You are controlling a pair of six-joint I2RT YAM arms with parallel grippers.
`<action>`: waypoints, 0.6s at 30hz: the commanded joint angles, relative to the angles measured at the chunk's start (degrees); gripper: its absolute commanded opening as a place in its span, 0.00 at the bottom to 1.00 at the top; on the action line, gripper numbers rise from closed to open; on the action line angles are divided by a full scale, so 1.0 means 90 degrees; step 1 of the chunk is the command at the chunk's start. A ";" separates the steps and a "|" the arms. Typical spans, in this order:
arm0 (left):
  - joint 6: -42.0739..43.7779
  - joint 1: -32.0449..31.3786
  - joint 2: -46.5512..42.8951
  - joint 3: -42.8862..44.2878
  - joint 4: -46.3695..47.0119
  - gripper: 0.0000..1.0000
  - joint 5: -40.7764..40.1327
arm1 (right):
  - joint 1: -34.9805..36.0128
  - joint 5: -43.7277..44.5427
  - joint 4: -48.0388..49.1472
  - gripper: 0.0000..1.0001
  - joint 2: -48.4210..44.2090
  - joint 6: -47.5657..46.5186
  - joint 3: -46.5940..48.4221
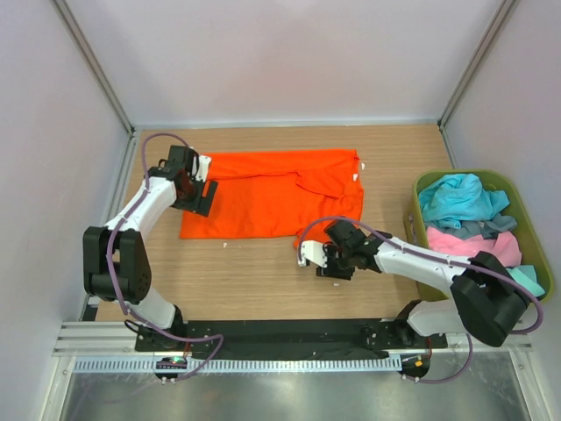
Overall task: Fold and stack the t-shirts
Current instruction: Fold the tshirt
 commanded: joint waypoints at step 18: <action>-0.1323 0.1556 0.0489 -0.0044 -0.0618 0.77 0.1203 | 0.0036 0.0394 0.0831 0.10 0.0109 -0.0021 -0.0260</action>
